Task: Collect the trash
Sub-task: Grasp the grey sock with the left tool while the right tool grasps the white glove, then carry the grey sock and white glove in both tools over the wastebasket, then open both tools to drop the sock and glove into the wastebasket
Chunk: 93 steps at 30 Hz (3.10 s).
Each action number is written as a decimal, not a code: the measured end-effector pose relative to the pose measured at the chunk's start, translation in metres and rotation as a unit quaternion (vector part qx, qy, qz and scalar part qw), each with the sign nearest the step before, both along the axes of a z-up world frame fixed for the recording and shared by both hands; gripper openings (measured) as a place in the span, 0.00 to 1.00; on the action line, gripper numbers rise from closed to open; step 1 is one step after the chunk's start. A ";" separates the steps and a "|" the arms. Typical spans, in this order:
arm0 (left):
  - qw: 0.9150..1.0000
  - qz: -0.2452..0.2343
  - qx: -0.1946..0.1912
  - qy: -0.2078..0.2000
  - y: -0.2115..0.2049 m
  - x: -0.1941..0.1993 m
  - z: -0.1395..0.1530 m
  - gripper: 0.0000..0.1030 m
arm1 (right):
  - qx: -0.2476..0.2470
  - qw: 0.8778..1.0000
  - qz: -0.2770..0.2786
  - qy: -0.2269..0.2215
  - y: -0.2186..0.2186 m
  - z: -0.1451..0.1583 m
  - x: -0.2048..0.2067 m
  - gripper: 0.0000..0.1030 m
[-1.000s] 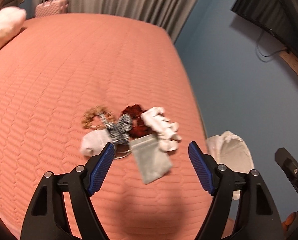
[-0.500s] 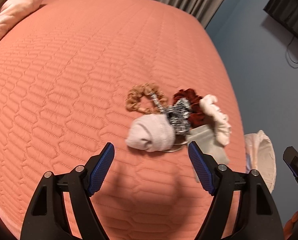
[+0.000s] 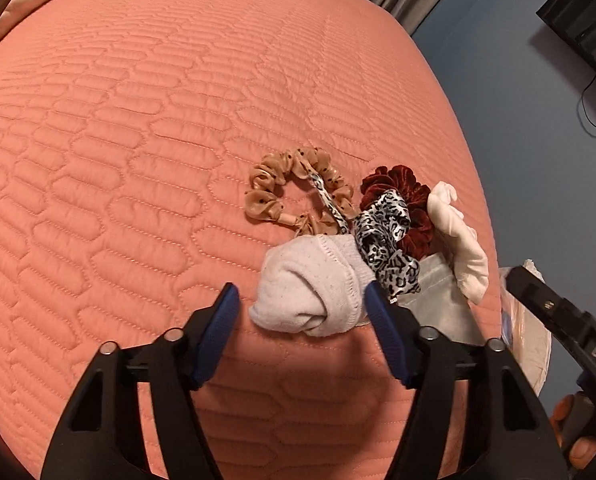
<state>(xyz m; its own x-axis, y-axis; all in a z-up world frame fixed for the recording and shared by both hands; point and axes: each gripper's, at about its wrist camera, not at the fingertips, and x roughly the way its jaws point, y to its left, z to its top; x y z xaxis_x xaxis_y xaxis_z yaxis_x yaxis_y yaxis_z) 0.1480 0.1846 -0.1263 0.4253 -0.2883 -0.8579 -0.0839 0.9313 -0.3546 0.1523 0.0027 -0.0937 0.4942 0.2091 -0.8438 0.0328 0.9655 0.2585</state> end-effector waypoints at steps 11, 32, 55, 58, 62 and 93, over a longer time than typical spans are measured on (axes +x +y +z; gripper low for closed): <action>0.999 -0.017 -0.025 -0.011 0.002 0.001 0.002 0.28 | -0.003 0.999 0.001 0.033 0.001 -0.036 0.024 0.09; 0.985 -0.071 -0.005 -0.159 -0.054 -0.036 0.138 0.24 | 0.035 0.989 -0.030 -0.142 -0.053 0.120 -0.043 0.07; 0.940 -0.254 -0.015 -0.229 -0.246 -0.076 0.203 0.24 | 0.024 0.961 -0.172 -0.217 -0.220 0.185 -0.168 0.07; 0.936 -0.270 -0.013 -0.227 -0.262 -0.079 0.203 0.25 | 0.024 0.959 -0.183 -0.215 -0.233 0.183 -0.176 0.07; 0.929 -0.290 -0.004 -0.229 -0.282 -0.083 0.201 0.27 | 0.024 0.958 -0.196 -0.210 -0.247 0.177 -0.184 0.07; 0.947 -0.233 0.021 -0.223 -0.273 -0.079 0.196 0.64 | 0.023 0.964 -0.193 -0.183 -0.235 0.154 -0.176 0.28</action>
